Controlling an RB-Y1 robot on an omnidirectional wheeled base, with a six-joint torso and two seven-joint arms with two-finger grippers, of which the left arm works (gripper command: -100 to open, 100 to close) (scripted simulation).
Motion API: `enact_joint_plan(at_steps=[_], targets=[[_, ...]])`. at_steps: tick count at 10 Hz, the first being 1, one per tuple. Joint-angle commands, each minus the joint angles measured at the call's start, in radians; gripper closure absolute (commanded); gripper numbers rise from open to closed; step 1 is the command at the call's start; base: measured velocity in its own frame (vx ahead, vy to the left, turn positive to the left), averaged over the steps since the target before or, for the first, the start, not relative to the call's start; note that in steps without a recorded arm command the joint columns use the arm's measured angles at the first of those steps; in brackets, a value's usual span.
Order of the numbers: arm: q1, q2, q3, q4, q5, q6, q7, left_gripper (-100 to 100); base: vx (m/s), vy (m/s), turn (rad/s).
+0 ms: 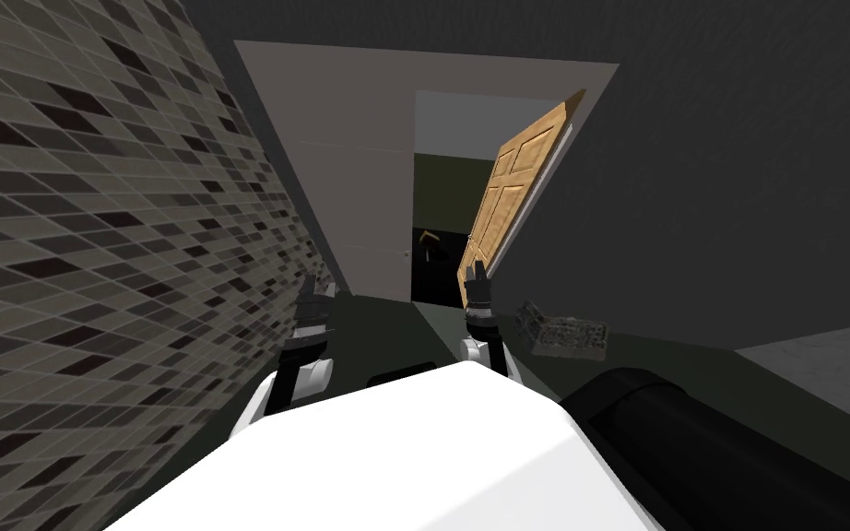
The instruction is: Push the door open
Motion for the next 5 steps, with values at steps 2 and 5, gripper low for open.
enact_joint_plan(at_steps=[2,5], targets=[[-0.024,0.009,0.005,0.073,-0.006,-0.021,0.003,-100,0.085,-0.047,-0.054],[-0.044,0.016,0.010,0.128,-0.011,-0.034,0.005,-100,0.070,-0.016,-0.026]])
